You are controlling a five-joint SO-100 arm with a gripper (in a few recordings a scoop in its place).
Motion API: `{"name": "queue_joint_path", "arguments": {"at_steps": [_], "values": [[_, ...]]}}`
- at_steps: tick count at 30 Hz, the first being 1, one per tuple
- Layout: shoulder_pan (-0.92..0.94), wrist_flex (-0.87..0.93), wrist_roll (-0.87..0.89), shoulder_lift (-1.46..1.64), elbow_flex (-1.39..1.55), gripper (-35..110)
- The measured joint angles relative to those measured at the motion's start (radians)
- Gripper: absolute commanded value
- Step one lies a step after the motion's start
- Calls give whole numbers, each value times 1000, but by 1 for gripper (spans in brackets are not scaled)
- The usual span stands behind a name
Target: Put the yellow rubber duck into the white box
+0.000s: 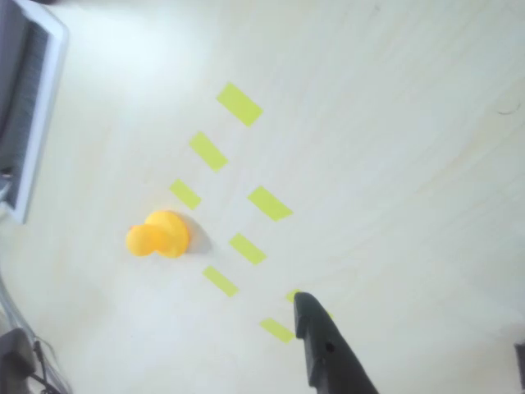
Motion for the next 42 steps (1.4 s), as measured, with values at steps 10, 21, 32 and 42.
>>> {"name": "queue_joint_path", "arguments": {"at_steps": [10, 21, 32, 42], "values": [[-46, 2, 2, -233, -163, 58], [-209, 107, 83, -680, -675, 61], [-360, 224, 97, -1138, -1094, 60], [-423, 229, 112, -1425, -1304, 56]]}}
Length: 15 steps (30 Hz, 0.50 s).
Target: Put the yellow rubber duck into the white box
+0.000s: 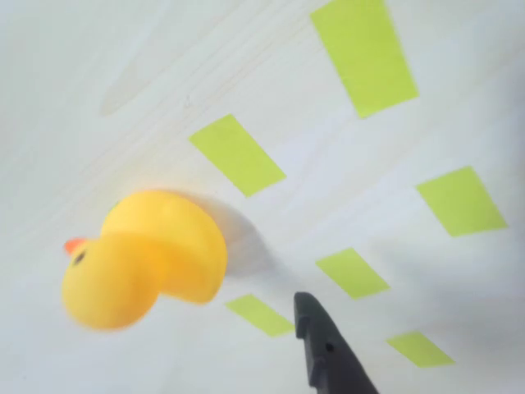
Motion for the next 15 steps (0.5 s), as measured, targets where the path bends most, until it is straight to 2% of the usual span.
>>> {"name": "queue_joint_path", "arguments": {"at_steps": [15], "values": [[-35, 0, 57, -178, -155, 54]]}}
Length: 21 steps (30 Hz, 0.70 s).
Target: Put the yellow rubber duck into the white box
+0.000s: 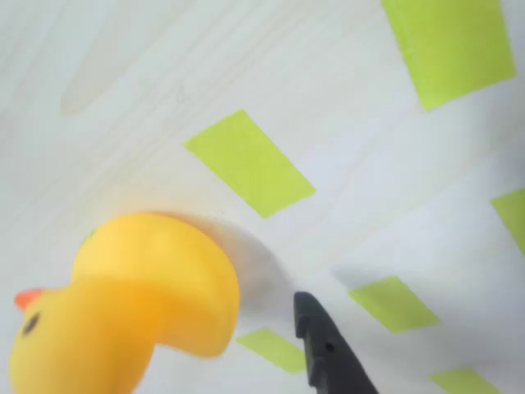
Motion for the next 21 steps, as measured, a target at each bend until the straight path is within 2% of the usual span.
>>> {"name": "queue_joint_path", "arguments": {"at_steps": [5, 9, 11, 21], "values": [[0, -3, 0, -26, -12, 48], [0, -20, 0, -44, -12, 10], [0, -40, 20, -52, -25, 0], [2, -89, 121, -55, -84, 0]]}}
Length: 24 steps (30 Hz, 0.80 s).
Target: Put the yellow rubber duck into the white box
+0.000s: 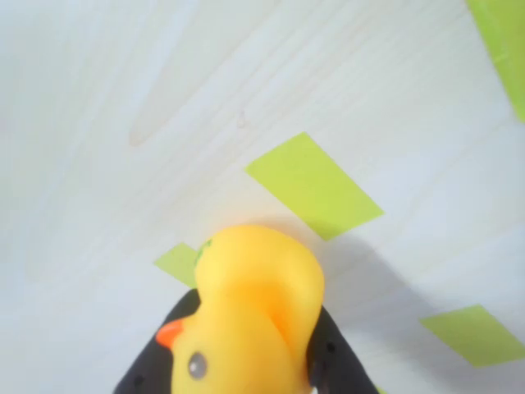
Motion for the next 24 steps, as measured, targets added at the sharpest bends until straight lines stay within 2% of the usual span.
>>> {"name": "queue_joint_path", "arguments": {"at_steps": [6, 11, 18, 24], "values": [[41, 48, 83, 41, -32, 0], [160, 83, 124, 331, -32, 0], [485, 89, 124, 810, -18, 0], [839, 89, 124, 1085, 69, 0]]}}
